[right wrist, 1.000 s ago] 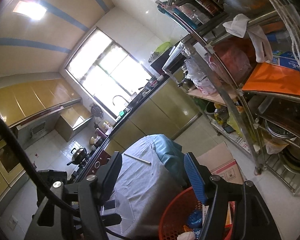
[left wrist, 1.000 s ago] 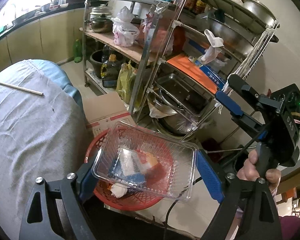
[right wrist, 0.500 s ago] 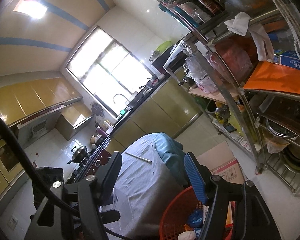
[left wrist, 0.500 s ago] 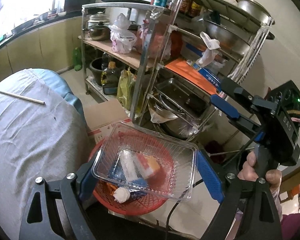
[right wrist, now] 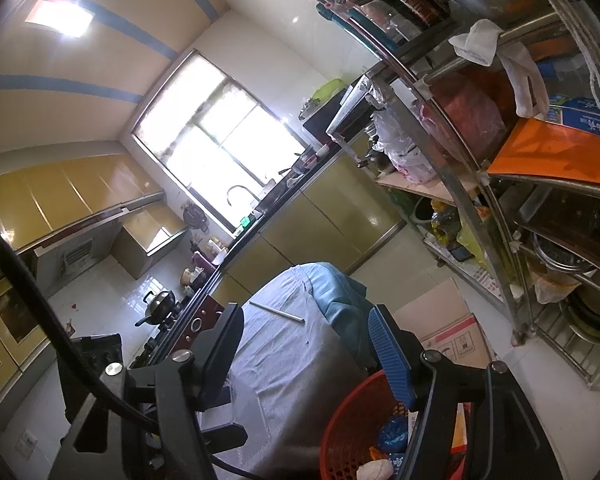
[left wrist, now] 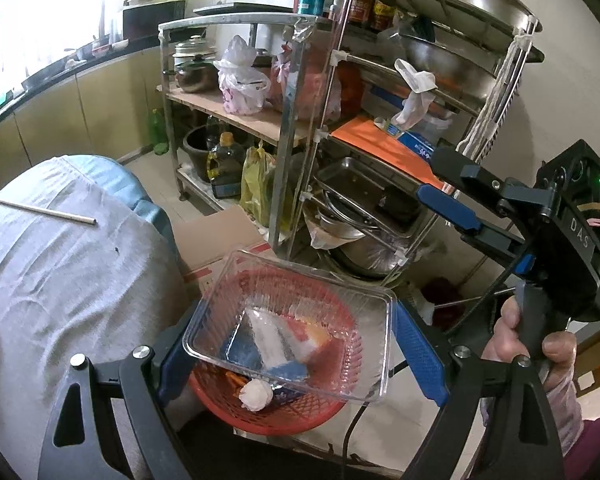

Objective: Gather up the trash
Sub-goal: 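Open both tools to drop the tray and foil into the basket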

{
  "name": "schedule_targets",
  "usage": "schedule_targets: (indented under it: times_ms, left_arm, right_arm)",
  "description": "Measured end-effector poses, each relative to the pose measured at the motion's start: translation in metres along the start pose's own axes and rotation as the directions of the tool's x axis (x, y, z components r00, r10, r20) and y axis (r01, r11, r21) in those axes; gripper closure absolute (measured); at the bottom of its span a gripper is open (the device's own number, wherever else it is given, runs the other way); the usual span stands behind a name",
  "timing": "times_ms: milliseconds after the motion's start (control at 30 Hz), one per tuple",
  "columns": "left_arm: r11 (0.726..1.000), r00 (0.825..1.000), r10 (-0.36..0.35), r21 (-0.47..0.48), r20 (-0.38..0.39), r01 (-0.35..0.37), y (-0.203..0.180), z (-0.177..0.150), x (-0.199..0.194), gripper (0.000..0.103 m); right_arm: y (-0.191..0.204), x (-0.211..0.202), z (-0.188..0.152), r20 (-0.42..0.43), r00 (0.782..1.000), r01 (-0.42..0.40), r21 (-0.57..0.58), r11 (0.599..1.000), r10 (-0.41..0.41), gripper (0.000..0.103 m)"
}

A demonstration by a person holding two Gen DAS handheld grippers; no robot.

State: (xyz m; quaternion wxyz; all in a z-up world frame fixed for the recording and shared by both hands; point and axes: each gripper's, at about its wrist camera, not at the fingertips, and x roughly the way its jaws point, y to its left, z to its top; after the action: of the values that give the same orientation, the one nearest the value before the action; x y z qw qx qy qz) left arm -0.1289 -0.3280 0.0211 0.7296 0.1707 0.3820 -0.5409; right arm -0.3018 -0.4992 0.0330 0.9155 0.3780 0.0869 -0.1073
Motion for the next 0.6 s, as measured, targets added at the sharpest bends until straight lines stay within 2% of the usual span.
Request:
schedule_targets:
  times_ms: [167, 500, 600]
  left_arm:
    - [1.0, 1.0, 0.024, 0.006, -0.003, -0.024, -0.001, -0.001, 0.003, 0.012]
    - [0.999, 0.999, -0.028, -0.03, -0.029, 0.027, 0.0, -0.001, 0.015, 0.012]
    - [1.0, 1.0, -0.017, -0.003, 0.001, 0.017, -0.006, -0.003, 0.011, 0.011]
  right_arm:
    - [-0.001, 0.001, -0.001, -0.004, 1.0, 0.0, 0.001, 1.0, 0.0, 0.034]
    - [-0.002, 0.003, 0.0, -0.011, 1.0, -0.001, 0.002, 1.0, 0.001, 0.034]
    - [-0.003, 0.003, 0.0, -0.011, 1.0, -0.002, 0.0, 1.0, 0.002, 0.034]
